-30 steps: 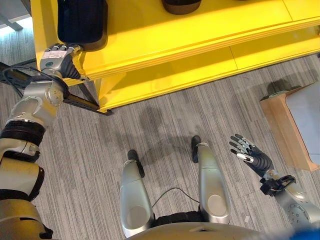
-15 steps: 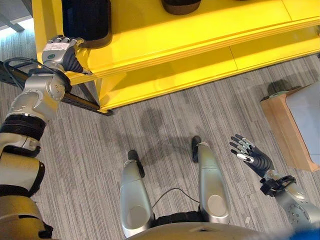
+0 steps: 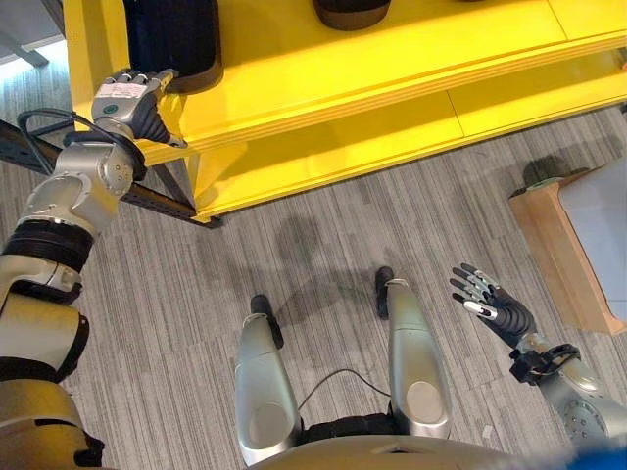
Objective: Move parts from the plastic box to the shelf.
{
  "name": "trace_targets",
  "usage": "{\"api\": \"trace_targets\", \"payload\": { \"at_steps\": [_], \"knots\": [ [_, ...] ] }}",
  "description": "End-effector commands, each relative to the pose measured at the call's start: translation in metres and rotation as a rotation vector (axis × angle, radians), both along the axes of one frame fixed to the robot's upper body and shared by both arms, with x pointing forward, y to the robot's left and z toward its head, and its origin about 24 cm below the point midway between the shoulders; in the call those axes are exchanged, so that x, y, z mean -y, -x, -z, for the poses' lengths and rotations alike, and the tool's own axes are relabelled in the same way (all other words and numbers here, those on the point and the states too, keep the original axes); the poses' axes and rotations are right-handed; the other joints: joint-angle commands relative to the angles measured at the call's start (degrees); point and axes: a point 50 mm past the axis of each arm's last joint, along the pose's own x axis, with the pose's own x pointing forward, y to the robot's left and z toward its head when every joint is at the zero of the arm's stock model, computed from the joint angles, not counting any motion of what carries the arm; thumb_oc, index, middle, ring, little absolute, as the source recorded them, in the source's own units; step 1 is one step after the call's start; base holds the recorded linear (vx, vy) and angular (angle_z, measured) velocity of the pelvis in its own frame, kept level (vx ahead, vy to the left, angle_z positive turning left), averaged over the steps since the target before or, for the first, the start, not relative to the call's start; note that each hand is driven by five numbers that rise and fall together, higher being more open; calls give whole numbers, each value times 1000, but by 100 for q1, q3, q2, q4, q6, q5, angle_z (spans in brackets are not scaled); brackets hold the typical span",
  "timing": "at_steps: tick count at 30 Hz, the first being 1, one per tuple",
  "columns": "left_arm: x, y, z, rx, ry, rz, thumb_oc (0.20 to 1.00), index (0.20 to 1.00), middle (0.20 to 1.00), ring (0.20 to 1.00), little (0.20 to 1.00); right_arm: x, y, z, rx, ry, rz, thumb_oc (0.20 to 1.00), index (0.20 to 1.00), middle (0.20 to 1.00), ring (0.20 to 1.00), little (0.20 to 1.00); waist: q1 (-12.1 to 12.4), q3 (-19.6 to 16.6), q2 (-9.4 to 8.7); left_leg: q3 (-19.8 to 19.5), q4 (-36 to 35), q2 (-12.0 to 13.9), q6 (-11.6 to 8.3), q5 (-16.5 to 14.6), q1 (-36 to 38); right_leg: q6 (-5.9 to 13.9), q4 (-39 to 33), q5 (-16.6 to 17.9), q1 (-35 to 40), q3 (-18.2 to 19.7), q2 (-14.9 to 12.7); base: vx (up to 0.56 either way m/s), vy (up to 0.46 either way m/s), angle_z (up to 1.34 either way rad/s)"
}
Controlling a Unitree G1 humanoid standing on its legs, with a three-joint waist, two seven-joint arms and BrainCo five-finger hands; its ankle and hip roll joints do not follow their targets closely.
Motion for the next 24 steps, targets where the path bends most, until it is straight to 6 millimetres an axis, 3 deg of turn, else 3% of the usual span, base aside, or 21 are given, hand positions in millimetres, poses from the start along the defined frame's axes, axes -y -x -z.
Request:
{"api": "trace_targets", "payload": {
  "at_steps": [1, 24],
  "knots": [
    [-4, 8, -29, 95, 3, 10, 1000, 1000, 1000, 1000, 1000, 8, 14, 6, -31, 6, 20, 1000, 1000, 1000, 1000, 1000, -34, -386, -138, -405, 54, 196, 10, 202, -257, 509, -726, 619, 505, 216, -555, -11, -14, -4],
    [9, 9, -39, 121, 9, 84, 1000, 1000, 1000, 1000, 1000, 7, 15, 11, -42, -5, 33, 1000, 1000, 1000, 1000, 1000, -37, -392, -52, -415, 55, 185, -3, 207, -220, 497, -655, 591, 510, 246, -549, 0, 0, 0]
  ]
}}
